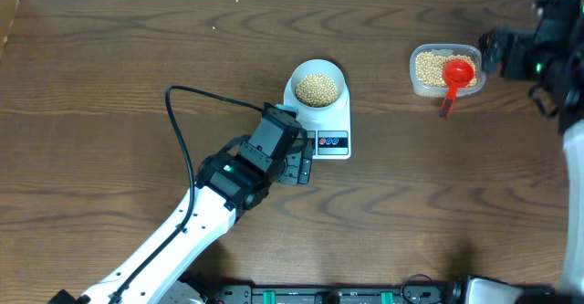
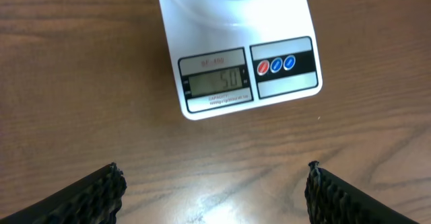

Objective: Scoop item into bowl and weigh 50g on scale

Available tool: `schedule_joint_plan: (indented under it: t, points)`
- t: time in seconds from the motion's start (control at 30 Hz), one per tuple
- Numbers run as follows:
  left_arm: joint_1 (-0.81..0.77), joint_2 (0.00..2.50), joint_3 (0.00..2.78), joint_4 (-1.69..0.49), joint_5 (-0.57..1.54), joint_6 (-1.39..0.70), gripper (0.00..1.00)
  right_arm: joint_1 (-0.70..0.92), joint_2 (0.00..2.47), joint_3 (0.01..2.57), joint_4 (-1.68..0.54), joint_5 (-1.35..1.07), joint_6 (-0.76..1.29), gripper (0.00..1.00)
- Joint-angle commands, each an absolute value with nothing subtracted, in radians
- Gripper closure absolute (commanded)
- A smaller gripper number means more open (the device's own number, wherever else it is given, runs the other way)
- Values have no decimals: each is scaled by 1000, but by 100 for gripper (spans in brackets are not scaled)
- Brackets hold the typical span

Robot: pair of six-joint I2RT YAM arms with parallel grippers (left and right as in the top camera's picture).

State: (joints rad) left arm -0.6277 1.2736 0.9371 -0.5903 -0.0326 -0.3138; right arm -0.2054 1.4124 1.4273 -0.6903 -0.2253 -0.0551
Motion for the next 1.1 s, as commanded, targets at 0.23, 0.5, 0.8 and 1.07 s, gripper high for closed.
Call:
schedule_joint_plan:
  t: [0.23, 0.5, 0.8, 1.07]
  points:
    - [-625, 1274, 937, -589, -42, -308, 12, -204, 848, 756, -254, -191, -211, 1]
    - [-625, 1274, 937, -589, -42, -308, 12, -192, 427, 407, -202, -178, -211, 1]
    - [-625, 1274, 937, -589, -42, -308, 12, -123, 174, 174, -164, -184, -210, 1]
    - [-625, 1274, 937, -589, -42, -308, 12, -70, 90, 39, -139, -175, -213, 1]
